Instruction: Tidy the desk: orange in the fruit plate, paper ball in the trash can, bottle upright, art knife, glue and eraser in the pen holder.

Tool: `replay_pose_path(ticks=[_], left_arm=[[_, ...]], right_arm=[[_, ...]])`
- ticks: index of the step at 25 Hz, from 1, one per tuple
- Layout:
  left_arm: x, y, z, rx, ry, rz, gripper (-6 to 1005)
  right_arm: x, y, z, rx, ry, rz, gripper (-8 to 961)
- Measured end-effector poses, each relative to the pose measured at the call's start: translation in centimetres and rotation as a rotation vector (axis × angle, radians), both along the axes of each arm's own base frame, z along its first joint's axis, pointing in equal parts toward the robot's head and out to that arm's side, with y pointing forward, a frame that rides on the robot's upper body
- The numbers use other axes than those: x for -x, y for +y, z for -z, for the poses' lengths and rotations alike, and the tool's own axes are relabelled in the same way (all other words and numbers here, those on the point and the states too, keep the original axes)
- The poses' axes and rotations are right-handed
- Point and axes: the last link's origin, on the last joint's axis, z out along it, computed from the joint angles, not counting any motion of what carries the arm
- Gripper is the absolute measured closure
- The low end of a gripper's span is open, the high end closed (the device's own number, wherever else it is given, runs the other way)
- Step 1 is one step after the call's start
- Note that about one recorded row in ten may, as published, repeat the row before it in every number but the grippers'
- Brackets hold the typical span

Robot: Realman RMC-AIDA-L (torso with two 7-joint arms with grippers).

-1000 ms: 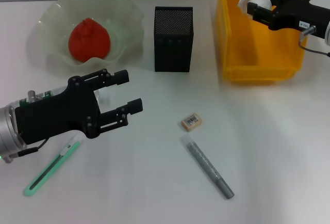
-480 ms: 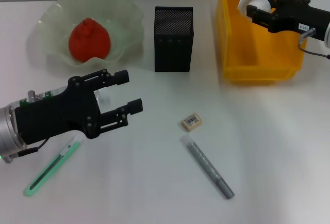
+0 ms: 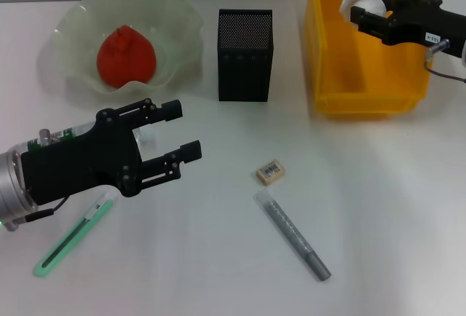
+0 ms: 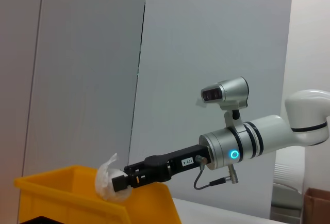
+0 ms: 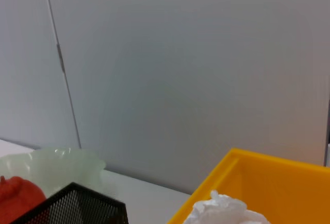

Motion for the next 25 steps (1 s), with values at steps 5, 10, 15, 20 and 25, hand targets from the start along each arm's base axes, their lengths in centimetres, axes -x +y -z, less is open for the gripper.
replay_pose_path(ticks=[5,10,15,20,25], left_arm=[[0.0,0.0,0.0,-0.001,-0.002,-0.003,315],[0.0,0.0,-0.1,-0.003,-0.004,-0.003,315],[0.0,0.1,-0.1,-0.004,-0.004,-0.001,316],[0.0,0.2,-0.3,-0.012,-0.013,-0.012,315],[0.1,0.1,-0.4,-0.015,-0.015,-0.015,315]], right_arm=[[0.0,-0.2,-0.2,-0.009,0.024,0.000,429],[-0.1,-0.2,-0.1,-0.009,0.023,0.002,273],[0.2,-0.3,0.0,0.003,0.029,-0.013,203],[1.2,-1.2,-0.1,0.034,0.120,-0.068,205],[2.1,-2.5,-0.4,0.020,0.155,-0.209,204]])
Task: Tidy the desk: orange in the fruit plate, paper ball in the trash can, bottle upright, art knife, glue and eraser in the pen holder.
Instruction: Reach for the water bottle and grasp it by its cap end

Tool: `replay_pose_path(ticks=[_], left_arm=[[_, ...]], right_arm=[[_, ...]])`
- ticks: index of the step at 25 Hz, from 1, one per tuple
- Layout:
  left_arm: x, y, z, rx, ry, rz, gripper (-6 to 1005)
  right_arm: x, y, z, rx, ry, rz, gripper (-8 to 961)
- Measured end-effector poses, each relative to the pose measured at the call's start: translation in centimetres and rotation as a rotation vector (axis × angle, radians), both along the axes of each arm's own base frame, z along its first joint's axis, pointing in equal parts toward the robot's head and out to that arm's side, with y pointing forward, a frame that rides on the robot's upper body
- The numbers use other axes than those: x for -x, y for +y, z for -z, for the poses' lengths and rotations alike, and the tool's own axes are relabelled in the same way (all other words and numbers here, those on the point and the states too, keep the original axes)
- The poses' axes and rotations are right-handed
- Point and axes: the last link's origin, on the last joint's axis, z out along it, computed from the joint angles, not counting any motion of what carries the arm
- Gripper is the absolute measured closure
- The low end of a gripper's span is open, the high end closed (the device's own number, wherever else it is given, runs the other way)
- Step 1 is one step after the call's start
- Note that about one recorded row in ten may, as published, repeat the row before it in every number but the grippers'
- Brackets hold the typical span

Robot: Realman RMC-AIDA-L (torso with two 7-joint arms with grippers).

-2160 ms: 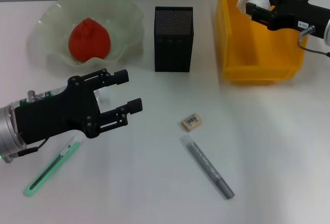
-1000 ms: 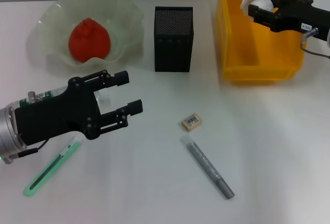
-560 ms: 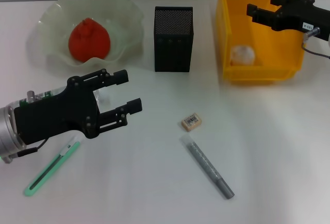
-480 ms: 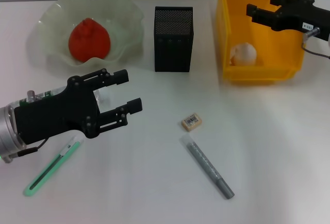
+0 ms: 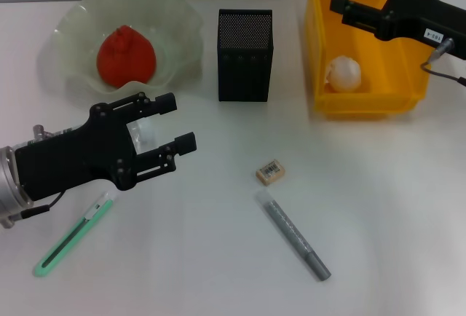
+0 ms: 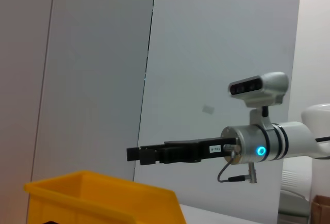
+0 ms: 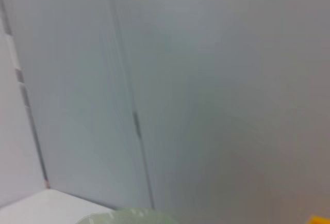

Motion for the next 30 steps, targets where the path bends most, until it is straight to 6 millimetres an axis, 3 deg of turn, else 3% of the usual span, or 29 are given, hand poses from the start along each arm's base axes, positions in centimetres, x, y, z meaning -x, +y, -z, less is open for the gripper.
replay_pose_path(ticks=[5,9,11,13,16,26,30], left_arm=[[0.0,0.0,-0.1,-0.003,0.002,0.004,314],[-0.1,0.2,-0.3,-0.009,-0.001,0.008,313],[0.1,0.2,-0.7,-0.025,-0.004,0.003,313],[0.2,0.2,-1.0,-0.035,-0.010,0.000,312],[0.2,0.2,-1.3,-0.043,-0.015,-0.002,311],[0.6,0.2,-1.7,-0.048,-0.002,-0.006,315],[0.5,0.4,-1.7,-0.048,0.001,-0.004,317]], right_arm=[[0.1,-0.3,0.4,0.025,-0.005,-0.015,203],[-0.3,-1.1,1.1,0.027,-0.034,-0.064,147],[0.0,-3.1,2.6,0.109,-0.004,-0.166,119],[0.2,-3.7,2.9,0.139,0.014,-0.197,121],[0.6,-6.3,3.9,0.244,0.059,-0.327,124],[-0.4,-9.7,6.6,0.343,0.112,-0.393,124],[-0.7,-9.8,7.1,0.347,0.109,-0.383,124]])
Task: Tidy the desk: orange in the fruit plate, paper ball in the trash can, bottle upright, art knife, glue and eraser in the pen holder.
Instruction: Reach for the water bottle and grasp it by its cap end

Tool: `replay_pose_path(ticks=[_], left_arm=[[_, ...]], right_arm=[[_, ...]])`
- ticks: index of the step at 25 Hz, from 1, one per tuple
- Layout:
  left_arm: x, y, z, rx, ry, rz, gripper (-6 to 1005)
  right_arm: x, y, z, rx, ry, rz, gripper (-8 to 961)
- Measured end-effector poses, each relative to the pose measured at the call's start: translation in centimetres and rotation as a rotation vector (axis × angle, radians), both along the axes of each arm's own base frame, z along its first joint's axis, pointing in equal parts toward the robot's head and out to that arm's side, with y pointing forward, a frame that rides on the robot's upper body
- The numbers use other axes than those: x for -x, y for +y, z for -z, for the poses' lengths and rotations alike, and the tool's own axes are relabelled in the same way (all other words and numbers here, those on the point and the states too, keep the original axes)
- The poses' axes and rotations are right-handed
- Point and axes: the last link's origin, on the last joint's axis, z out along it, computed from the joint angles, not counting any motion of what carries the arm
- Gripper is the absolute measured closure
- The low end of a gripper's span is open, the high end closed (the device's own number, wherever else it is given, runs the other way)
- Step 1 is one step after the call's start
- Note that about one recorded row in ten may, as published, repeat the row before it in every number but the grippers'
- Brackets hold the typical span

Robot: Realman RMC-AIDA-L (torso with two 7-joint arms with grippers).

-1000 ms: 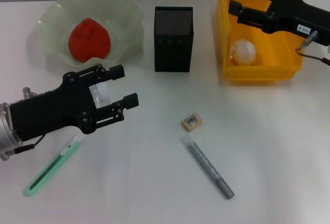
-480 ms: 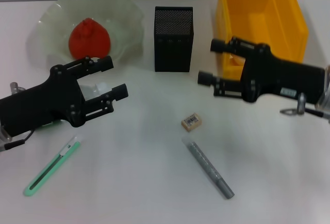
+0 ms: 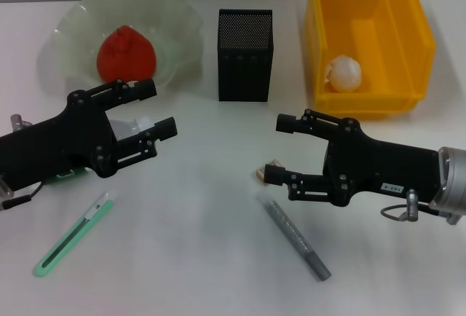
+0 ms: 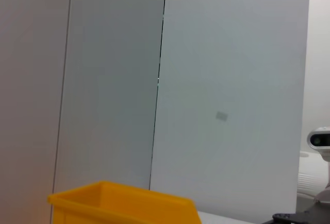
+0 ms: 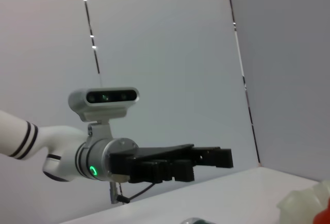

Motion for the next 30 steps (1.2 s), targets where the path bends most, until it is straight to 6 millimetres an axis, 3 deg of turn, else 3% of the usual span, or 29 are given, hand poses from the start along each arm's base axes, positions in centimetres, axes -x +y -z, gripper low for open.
replay_pose_path(ticks=[4,10,13,18,21,26,30], left_arm=[[0.1,0.5,-0.1,-0.001,0.015,-0.025,319],[-0.4,2.8,-1.9,0.033,0.115,-0.100,307],[-2.0,4.9,-3.9,0.075,0.284,-0.135,300],[-3.2,6.8,-4.7,0.111,0.471,-0.206,289],[-4.1,7.6,-4.5,0.139,0.617,-0.215,282],[-5.8,8.4,-2.1,0.239,0.939,-0.250,276],[-6.6,8.6,-1.0,0.259,1.043,-0.245,277]], right_arm=[[-0.5,0.1,0.3,-0.002,-0.004,0.041,124],[-0.6,0.4,0.6,-0.007,-0.012,0.056,125],[-0.5,0.4,0.9,0.008,-0.006,0.067,125],[-0.4,0.4,1.1,0.015,-0.002,0.072,125],[-0.5,0.4,1.1,0.011,0.006,0.083,125],[-0.6,0.4,1.1,0.011,0.017,0.098,125],[-0.6,0.4,1.1,0.011,0.017,0.098,124]])
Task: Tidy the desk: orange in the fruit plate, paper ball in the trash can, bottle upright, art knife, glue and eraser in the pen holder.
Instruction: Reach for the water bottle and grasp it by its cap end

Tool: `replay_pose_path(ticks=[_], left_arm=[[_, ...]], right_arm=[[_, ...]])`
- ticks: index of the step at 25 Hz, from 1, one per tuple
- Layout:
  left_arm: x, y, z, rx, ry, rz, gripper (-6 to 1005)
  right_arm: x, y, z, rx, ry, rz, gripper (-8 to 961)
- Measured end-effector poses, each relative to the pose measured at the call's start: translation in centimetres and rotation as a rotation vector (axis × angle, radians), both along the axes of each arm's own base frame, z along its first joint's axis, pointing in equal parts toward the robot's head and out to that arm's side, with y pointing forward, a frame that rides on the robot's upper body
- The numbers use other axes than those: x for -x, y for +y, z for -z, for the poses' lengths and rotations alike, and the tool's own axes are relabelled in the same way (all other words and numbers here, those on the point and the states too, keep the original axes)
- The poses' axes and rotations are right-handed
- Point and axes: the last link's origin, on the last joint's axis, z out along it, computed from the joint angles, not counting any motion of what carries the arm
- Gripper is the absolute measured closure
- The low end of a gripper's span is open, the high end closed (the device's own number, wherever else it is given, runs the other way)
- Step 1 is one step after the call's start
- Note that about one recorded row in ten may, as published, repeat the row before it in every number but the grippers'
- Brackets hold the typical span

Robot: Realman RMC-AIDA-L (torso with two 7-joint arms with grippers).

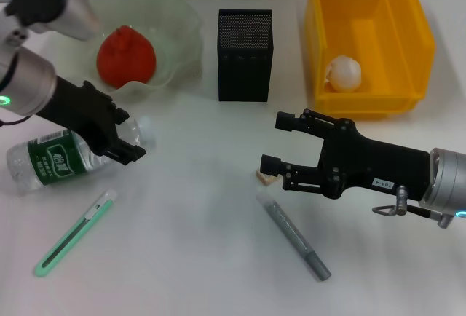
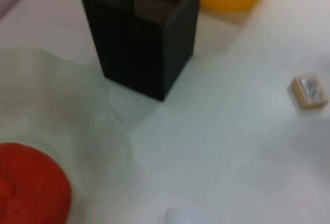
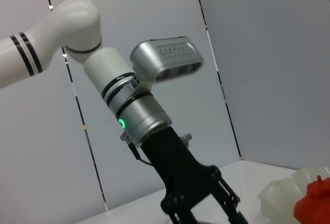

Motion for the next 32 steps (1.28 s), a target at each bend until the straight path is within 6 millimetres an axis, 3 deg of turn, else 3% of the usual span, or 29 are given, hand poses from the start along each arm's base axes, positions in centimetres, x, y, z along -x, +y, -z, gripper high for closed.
replay_pose_path(ticks=[11,32], left_arm=[[-2.1,1.0,0.8,0.004,0.066,0.054,280],[-1.5,2.2,3.1,0.003,0.177,0.054,286]], right_arm=[[-0.2,-0.3,0.2,0.008,0.004,0.014,124],[-0.3,-0.5,0.4,0.004,0.026,0.038,124]])
